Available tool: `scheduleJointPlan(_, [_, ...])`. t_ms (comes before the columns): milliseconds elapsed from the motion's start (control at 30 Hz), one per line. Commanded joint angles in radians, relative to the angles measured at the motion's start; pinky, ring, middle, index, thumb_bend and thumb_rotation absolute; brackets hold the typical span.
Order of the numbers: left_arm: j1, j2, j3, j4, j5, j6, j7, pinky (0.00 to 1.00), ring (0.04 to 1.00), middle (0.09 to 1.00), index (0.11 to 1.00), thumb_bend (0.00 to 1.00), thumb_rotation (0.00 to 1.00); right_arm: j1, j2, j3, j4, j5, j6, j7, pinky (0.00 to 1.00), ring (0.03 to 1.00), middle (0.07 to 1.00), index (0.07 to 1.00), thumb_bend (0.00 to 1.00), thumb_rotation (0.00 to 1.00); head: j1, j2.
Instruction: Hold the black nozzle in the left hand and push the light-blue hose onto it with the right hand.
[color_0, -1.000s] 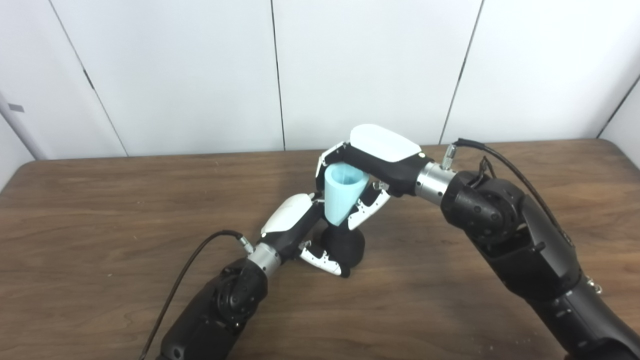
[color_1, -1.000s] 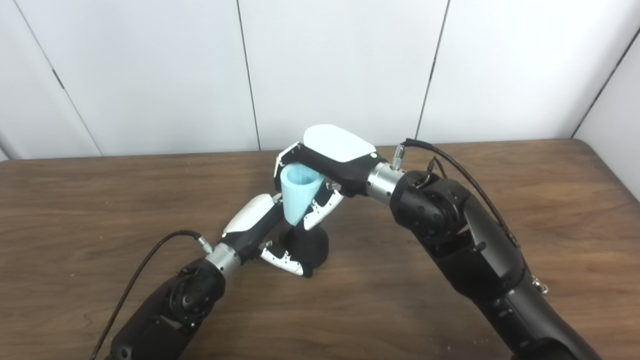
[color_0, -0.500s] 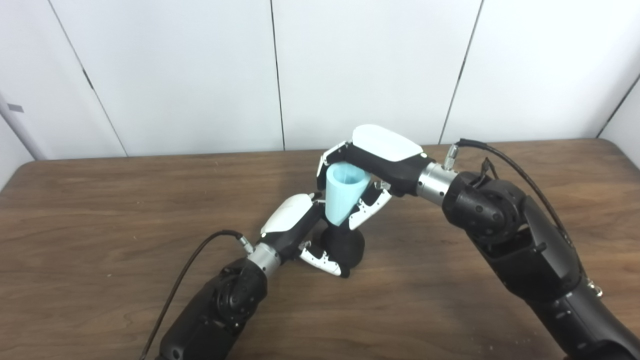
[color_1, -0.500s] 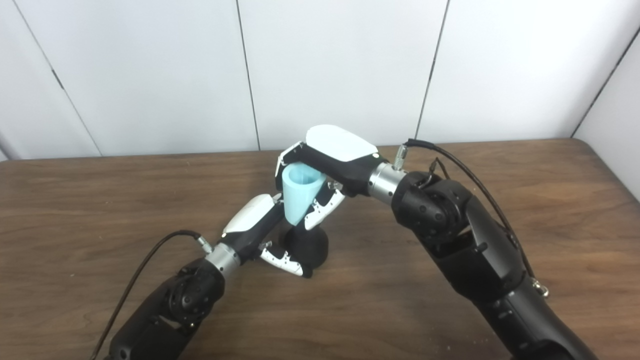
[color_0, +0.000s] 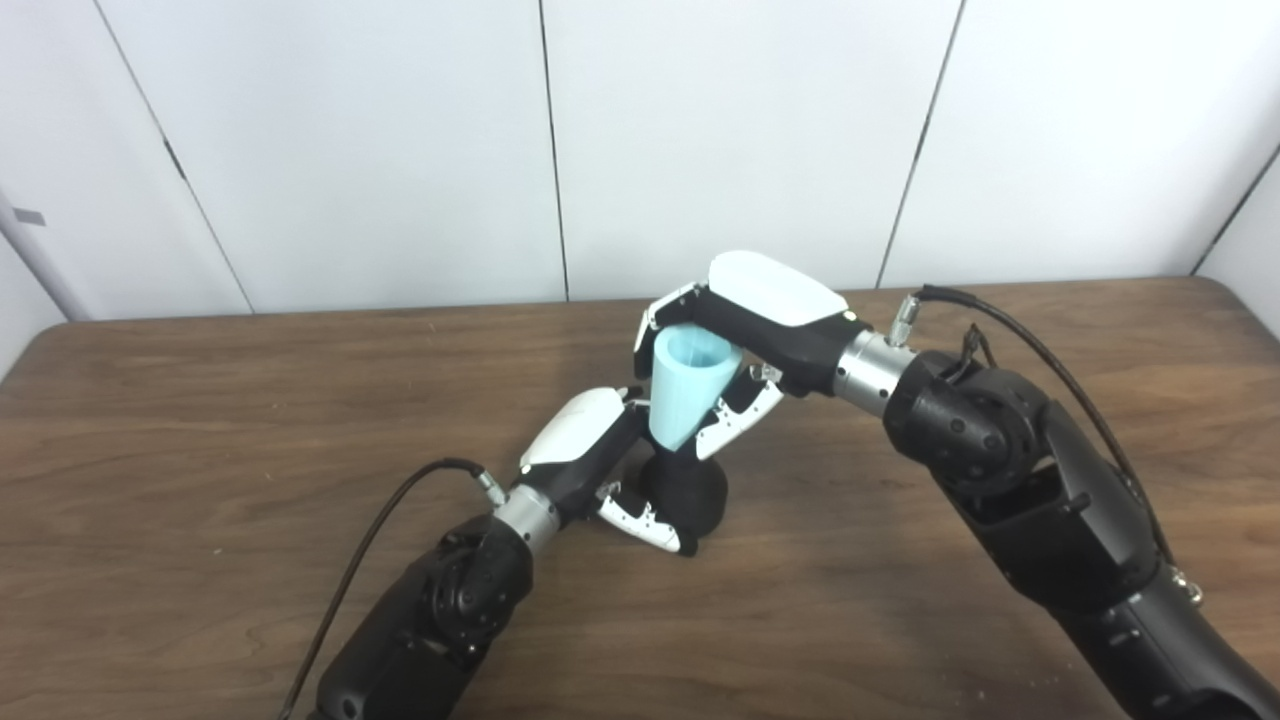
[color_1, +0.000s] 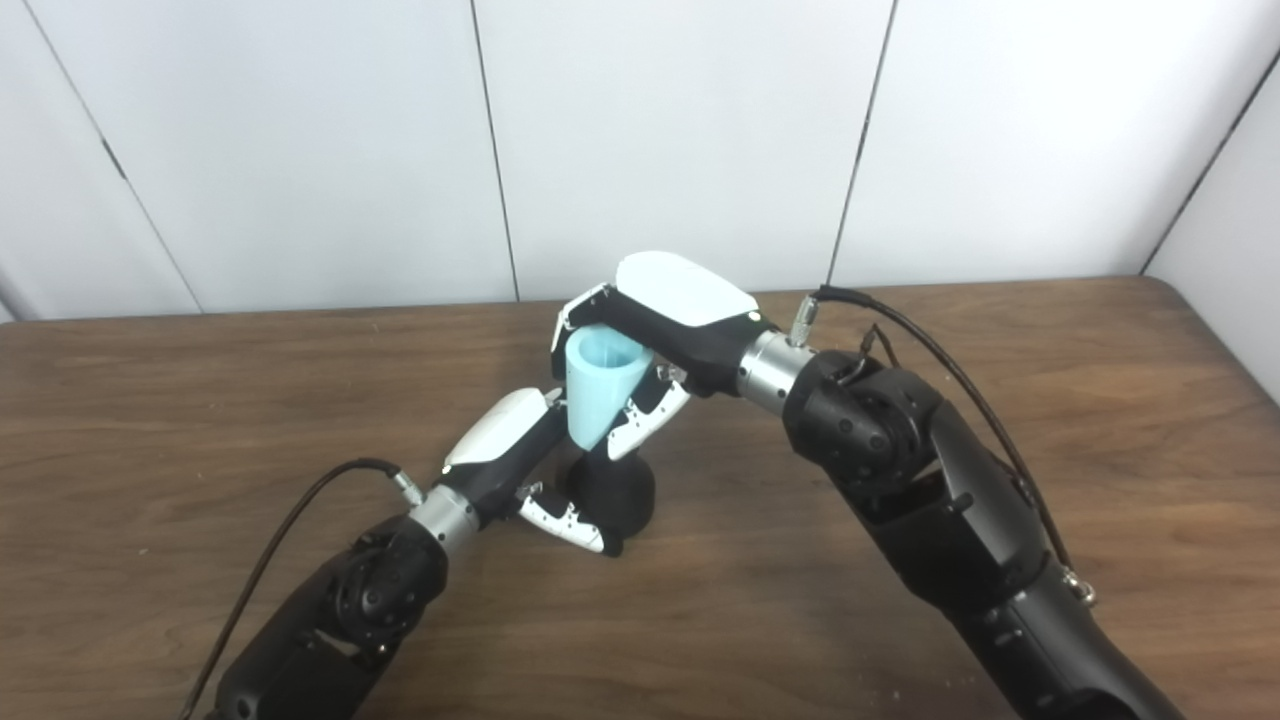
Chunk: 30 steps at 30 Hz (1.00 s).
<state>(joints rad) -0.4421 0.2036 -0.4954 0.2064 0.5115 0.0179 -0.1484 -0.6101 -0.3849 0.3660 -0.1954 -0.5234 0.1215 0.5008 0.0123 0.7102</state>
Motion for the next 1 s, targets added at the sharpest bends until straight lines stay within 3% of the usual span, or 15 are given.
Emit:
scheduleJointPlan(0, [0.057, 0.030, -0.035, 0.048, 0.028, 0.071, -0.098, 0.98, 0.622, 0.492, 0.483, 0.53, 0.00, 0.008, -0.027, 0.008, 0.029, -0.031, -0.009, 0.010, 0.36, 0.423, 0.506, 0.530, 0.50, 0.00, 0.000, 0.005])
scheduleJointPlan(533, [0.054, 0.023, -0.035, 0.041, 0.032, 0.086, -0.103, 0.99, 0.622, 0.492, 0.483, 0.53, 0.00, 0.026, -0.070, 0.016, 0.032, -0.053, -0.054, 0.017, 0.37, 0.426, 0.501, 0.527, 0.50, 0.00, 0.001, 0.015])
scheduleJointPlan(833, [0.052, 0.026, -0.037, 0.035, 0.042, 0.093, -0.111, 0.99, 0.620, 0.490, 0.485, 0.53, 0.00, 0.027, -0.087, 0.054, 0.082, -0.087, -0.195, -0.022, 0.38, 0.408, 0.483, 0.533, 0.50, 0.00, 0.002, 0.018])
scheduleJointPlan(967, [0.052, 0.026, -0.038, 0.034, 0.042, 0.095, -0.113, 0.99, 0.620, 0.489, 0.485, 0.53, 0.00, 0.022, -0.090, 0.057, 0.095, -0.087, -0.223, -0.031, 0.38, 0.406, 0.479, 0.533, 0.50, 0.00, 0.002, 0.018])
